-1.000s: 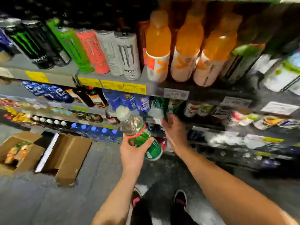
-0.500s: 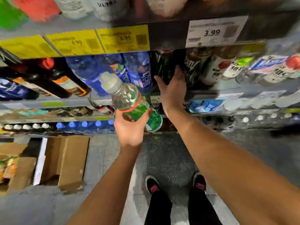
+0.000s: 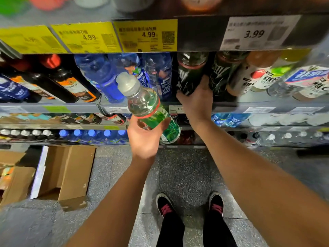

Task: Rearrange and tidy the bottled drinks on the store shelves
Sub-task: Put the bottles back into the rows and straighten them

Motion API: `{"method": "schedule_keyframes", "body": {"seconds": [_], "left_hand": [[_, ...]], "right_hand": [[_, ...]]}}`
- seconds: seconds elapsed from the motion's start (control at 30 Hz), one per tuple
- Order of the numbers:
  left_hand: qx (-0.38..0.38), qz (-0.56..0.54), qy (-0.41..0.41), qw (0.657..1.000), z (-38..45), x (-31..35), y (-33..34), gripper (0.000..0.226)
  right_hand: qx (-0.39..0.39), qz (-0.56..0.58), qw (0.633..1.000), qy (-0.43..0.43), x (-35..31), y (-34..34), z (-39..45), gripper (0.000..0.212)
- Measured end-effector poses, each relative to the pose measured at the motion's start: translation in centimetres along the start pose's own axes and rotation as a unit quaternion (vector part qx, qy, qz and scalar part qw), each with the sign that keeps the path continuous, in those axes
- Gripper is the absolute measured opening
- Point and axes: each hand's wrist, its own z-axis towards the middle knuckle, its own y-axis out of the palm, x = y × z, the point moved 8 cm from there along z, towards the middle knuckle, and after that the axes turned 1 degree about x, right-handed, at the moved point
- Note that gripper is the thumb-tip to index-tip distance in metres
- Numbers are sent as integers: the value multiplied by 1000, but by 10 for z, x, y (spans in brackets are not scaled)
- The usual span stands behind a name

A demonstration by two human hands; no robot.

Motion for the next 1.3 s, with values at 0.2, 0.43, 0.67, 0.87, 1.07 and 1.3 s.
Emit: {"method": "schedule_keyframes", "body": {"seconds": [0.2,0.43,0.67,0.87,1.07,1.3], "left_hand": [[16,-17,9,1000,0,3,6,45],[29,-35,-7,999,-5,-2,16,42],[58,-78,-14,995,-18,-1,30,37],[56,-94,3,994,-26,-1,34,35],[49,-91,0,995,-32,0,32,39],[49,-71,-4,996,-37,5,46,40]], "right_hand": [[-78,1,997,1,-2,4,-7,74],[67,-21,996,-56,2,-49,-15,54],[97,-21,995,32,33,-58,0,89],[115,-52,992,26,29,-57,17,71],[50,5,999,20,36,-52,6,64],[22,-12,1000,-3,32,-60,-3,68]]}}
